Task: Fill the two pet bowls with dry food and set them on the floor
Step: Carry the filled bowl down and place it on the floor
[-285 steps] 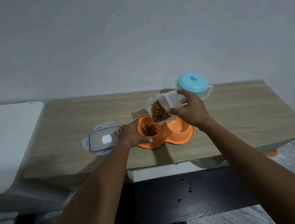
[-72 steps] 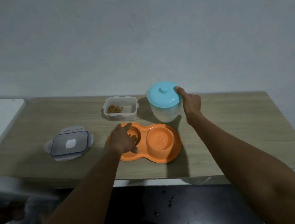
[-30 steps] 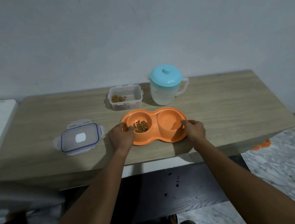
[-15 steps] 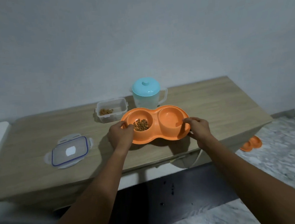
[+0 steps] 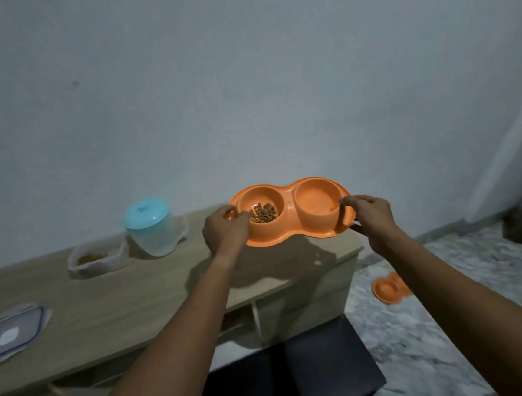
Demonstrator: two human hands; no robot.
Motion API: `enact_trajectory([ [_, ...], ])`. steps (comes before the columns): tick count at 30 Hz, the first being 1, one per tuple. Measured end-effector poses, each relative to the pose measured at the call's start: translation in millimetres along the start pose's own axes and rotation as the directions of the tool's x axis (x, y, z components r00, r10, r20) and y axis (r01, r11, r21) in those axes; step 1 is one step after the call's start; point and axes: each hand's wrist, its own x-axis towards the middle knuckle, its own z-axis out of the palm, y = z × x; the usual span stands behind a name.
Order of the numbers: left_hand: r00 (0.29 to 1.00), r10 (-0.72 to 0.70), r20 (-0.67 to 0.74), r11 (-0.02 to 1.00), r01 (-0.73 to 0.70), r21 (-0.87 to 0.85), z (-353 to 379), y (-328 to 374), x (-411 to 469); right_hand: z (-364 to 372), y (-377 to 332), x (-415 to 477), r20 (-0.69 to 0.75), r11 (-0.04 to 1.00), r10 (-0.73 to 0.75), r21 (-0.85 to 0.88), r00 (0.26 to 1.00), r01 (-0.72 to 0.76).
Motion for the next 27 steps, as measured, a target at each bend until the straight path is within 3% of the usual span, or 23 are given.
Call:
enact_trajectory([
  [13,0.979,0.049,0.200,0.999,-0.043,-0.033,225,99,-90,-245,-31,95,-0.202,0.999,-0.018,0.040,0.979,0.027],
  [27,0.935,0.072,0.349,0.997,-0.055,-0.057,419,122,-64,-351,-12,242,-0.305,0.999,0.042,0.010,0.951,-0.041],
])
